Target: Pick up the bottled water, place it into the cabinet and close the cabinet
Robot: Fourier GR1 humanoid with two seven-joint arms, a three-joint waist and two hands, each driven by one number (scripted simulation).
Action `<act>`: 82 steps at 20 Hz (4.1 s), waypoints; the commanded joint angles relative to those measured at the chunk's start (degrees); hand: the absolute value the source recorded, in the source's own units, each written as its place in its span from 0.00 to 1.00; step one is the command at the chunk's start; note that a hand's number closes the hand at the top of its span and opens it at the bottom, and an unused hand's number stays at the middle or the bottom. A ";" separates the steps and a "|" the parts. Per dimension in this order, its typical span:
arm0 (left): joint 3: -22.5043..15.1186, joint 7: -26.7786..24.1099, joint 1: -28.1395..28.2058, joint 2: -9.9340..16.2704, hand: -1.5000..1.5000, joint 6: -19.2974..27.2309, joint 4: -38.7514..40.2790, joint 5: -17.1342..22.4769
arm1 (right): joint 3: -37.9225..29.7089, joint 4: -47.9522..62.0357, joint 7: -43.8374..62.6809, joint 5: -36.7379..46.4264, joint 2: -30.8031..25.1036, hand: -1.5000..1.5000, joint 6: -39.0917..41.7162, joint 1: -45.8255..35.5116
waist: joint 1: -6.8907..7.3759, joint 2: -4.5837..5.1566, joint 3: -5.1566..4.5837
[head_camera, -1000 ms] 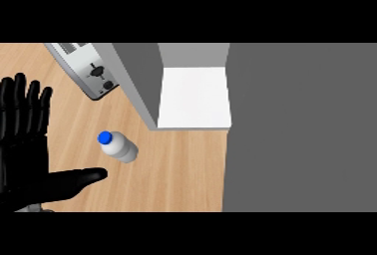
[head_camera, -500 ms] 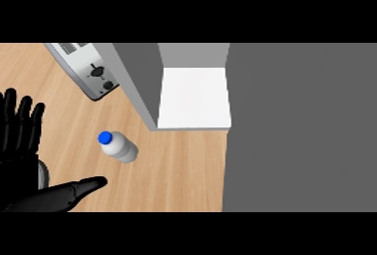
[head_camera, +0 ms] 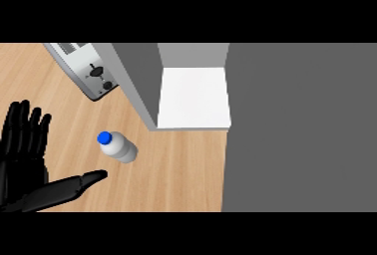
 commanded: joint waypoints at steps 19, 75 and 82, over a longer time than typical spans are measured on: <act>11.50 -26.38 -7.72 1.06 0.00 -11.47 48.34 11.19 | 2.91 -8.04 -11.19 2.11 -4.22 0.00 2.92 16.61 | -0.71 0.14 -0.04; -24.34 -50.58 -24.80 -1.68 1.00 0.91 69.78 17.90 | 4.85 -8.06 -24.31 0.69 -13.27 0.00 -0.21 28.76 | -0.48 -0.16 0.03; -27.99 -37.75 -36.29 -1.69 1.00 9.20 66.33 23.27 | 4.21 -7.72 -24.78 0.58 -12.92 0.00 -0.56 28.57 | -0.57 0.13 0.01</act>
